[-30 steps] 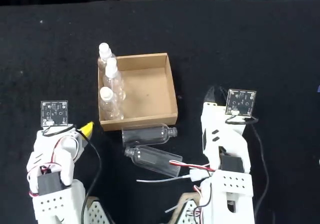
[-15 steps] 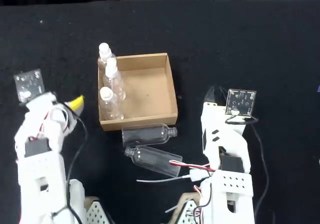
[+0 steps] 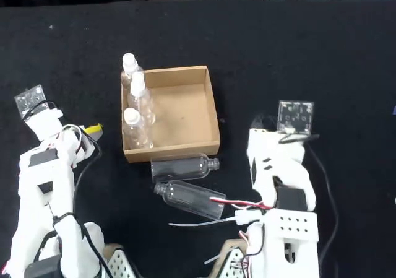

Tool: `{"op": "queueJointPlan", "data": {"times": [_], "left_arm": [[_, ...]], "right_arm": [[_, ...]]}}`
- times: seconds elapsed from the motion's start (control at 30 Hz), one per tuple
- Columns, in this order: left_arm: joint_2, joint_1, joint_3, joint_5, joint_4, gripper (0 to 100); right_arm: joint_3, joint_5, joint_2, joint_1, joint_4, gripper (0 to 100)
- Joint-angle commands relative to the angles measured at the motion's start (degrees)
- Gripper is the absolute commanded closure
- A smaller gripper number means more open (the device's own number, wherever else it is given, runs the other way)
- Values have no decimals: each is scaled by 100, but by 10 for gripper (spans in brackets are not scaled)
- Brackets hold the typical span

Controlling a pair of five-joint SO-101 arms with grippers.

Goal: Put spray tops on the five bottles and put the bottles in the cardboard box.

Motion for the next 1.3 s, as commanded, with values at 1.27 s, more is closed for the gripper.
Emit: {"op": "queueJointPlan", "data": {"times": [1.27], "left_arm": [[123,-681,268,422,-712,668]], "right_arm": [[-2026,2769,3301,-4870,3991,691]]}}
